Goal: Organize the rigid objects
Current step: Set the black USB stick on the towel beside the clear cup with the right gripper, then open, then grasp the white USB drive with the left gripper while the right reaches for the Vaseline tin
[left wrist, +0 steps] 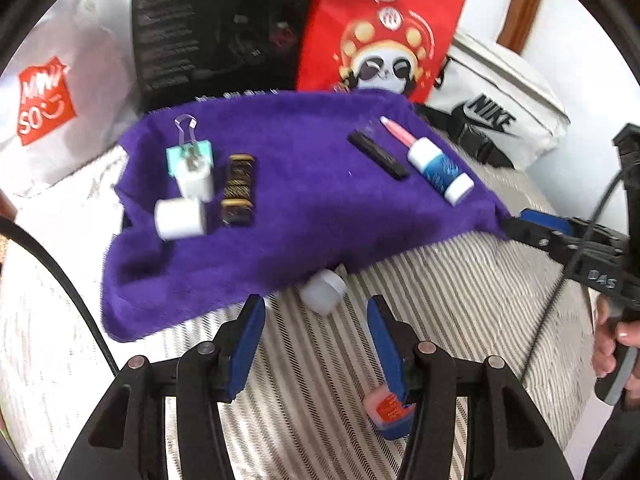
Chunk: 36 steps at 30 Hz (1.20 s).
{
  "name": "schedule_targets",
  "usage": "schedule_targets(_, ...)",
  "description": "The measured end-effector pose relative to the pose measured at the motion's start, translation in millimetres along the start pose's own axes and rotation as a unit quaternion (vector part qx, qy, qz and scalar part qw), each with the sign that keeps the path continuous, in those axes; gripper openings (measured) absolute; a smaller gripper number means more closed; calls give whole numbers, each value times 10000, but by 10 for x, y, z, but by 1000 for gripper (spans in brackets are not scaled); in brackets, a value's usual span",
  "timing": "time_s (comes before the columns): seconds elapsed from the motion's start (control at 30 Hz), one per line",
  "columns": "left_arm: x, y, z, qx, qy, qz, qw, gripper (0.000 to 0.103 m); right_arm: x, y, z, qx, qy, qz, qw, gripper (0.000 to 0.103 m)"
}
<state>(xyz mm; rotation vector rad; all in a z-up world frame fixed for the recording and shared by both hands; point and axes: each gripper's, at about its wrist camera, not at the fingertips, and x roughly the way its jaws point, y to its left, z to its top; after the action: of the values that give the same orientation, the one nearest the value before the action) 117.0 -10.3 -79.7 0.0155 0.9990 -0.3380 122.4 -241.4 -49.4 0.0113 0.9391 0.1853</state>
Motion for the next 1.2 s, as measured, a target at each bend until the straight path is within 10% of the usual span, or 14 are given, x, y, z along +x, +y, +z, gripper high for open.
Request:
schedule_targets(0.37,286,-82,8,243,78,247,9994,49,-223,-22,-310,28,-102,33,9999,46)
schedule_targets(0.5,298,-114,-27,328,65,342,9989,28,-222,11,-409,74,-61,121,9999,46)
schedule_targets(1.2,333,-211,28,392,196,258,9987,28,-143,49,-648,278,91,484,9984,46)
